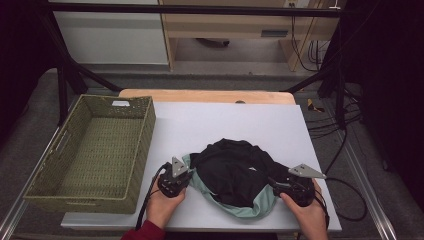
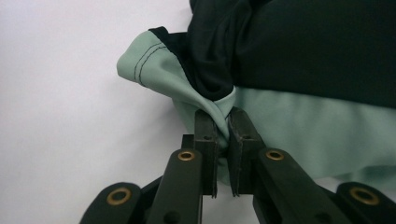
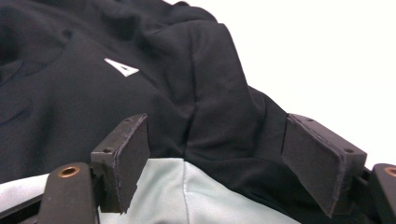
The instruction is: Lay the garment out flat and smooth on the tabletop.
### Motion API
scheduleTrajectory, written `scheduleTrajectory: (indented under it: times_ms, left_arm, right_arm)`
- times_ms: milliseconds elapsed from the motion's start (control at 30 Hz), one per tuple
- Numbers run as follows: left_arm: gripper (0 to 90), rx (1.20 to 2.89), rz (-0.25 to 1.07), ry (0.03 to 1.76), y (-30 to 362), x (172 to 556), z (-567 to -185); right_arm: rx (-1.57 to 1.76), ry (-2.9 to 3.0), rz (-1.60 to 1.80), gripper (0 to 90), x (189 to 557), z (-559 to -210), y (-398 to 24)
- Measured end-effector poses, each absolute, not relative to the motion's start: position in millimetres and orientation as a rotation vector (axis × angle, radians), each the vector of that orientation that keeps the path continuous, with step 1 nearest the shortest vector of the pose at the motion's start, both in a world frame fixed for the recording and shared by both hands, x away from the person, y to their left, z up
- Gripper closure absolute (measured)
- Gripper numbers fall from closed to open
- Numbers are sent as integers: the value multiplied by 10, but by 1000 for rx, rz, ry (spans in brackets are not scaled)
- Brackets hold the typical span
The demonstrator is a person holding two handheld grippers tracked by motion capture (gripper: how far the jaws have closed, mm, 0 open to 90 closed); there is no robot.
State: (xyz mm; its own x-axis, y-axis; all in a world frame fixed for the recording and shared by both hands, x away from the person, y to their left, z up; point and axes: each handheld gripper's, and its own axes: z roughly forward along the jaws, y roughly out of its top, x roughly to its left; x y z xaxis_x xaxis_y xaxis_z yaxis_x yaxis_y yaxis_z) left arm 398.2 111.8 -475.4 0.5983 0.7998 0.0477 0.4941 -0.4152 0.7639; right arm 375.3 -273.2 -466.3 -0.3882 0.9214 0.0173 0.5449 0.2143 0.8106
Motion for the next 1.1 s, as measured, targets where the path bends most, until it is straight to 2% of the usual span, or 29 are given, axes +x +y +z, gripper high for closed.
scheduleTrajectory:
  times_ms: [367, 567, 633, 833, 1033, 1100]
  left_arm:
    - [833, 2046, 535, 1046, 1229, 3812, -4706]
    - [823, 1994, 525, 1078, 1321, 3705, -4721]
    - [785, 1984, 522, 1084, 1324, 3708, -4742]
    - [592, 1920, 565, 1107, 1366, 3730, -4697]
    - [519, 1889, 592, 1111, 1377, 3722, -4678]
    - [507, 1888, 590, 1112, 1377, 3724, -4680]
  right_arm:
    - [1371, 1974, 1072, 235, 3744, -4614, -2837]
    - [1455, 1874, 1092, 303, 3803, -4568, -3092]
    - [1485, 1853, 1062, 349, 3861, -4581, -3191]
    - [1639, 1865, 988, 431, 3987, -4742, -3387]
    - [1634, 1936, 948, 506, 3993, -4814, -3324]
    - [1609, 1959, 937, 598, 3977, -4810, -3286]
